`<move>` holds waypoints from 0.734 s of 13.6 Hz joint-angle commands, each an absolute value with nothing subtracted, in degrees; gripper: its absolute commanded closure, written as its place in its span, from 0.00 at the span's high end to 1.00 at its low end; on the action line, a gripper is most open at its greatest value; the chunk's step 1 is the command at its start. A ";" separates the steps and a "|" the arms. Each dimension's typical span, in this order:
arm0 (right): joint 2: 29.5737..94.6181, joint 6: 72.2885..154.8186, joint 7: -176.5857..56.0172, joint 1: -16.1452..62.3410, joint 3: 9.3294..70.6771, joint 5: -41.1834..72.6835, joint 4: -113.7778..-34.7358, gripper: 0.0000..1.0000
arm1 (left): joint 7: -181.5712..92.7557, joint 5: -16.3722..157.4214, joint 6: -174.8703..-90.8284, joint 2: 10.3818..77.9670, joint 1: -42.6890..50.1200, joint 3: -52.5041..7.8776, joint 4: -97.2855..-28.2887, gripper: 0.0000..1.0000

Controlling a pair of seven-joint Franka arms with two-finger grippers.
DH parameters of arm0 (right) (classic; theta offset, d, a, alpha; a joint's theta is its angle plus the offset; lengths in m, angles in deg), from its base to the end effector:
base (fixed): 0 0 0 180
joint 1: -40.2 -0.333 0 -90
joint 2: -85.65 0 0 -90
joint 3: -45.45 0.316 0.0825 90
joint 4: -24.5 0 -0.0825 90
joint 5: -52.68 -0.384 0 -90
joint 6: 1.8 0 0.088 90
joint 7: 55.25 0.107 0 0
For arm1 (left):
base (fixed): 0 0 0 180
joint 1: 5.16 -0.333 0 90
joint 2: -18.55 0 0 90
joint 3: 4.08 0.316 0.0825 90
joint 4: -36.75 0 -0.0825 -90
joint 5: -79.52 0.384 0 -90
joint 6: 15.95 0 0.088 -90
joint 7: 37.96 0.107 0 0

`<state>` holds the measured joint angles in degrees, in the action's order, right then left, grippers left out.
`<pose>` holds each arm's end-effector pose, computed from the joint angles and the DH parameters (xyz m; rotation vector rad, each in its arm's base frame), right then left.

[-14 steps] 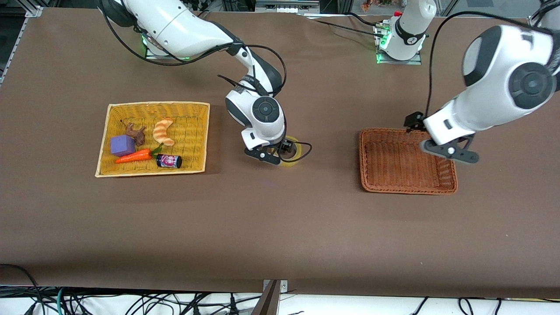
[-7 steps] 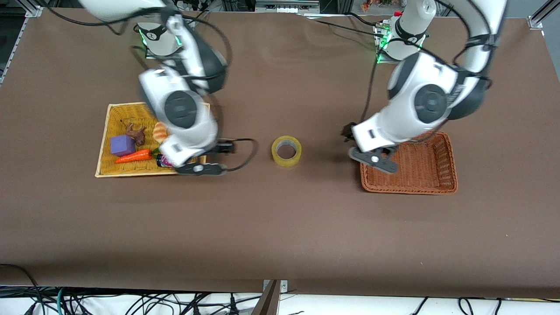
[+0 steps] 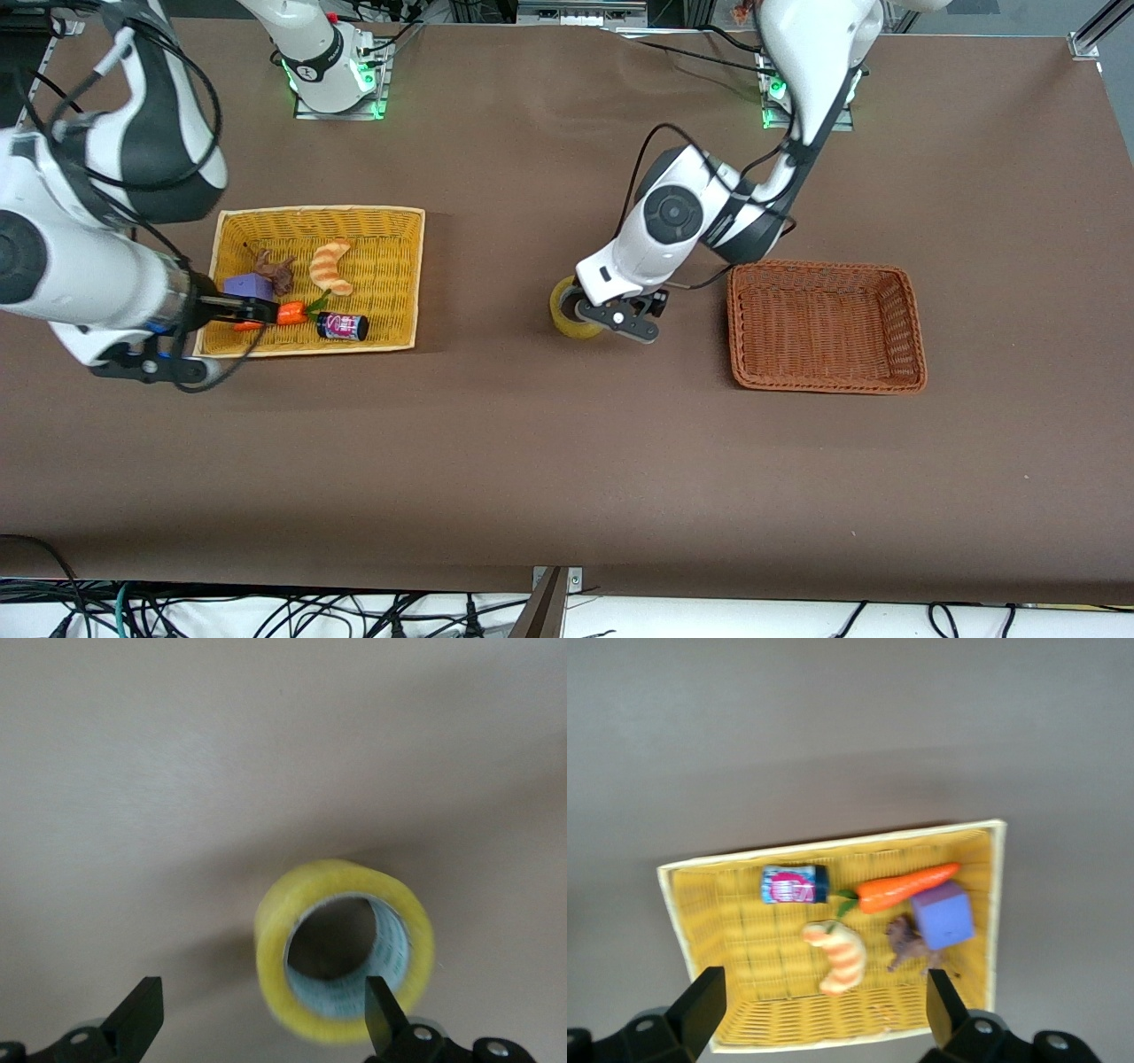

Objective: Transfer tape with both arms
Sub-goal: 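Grasp the tape with the left gripper while the right gripper withdraws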

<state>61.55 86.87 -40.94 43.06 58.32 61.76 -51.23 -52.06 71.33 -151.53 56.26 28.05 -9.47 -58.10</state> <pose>0.6581 0.0716 0.4868 3.0258 -0.1129 -0.2533 0.5438 -0.4264 0.2332 2.9396 -0.4546 -0.0342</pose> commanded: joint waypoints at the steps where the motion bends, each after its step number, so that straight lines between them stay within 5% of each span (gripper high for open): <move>1: 63.85 81.89 -48.19 44.84 55.39 60.77 -47.25 1.00 | -52.20 72.31 -158.48 61.17 29.91 -8.65 -56.15 1.00; 2: 63.85 81.61 -51.88 46.25 54.51 60.60 -45.91 1.00 | -52.20 72.31 -159.12 61.44 29.91 -8.65 -56.15 0.99; 4: 66.38 82.04 -55.86 46.26 50.05 59.98 -46.59 1.00 | -52.46 72.31 -159.12 61.36 30.08 -8.65 -56.85 0.37; 6: 70.77 88.77 -55.52 46.43 49.59 60.59 -53.59 1.00 | -52.11 72.40 -158.60 61.18 30.44 -8.56 -57.03 0.00; 10: 80.26 95.41 -55.43 46.61 47.83 59.63 -63.03 1.00 | -51.84 73.89 -153.53 58.64 30.35 -8.47 -56.77 0.00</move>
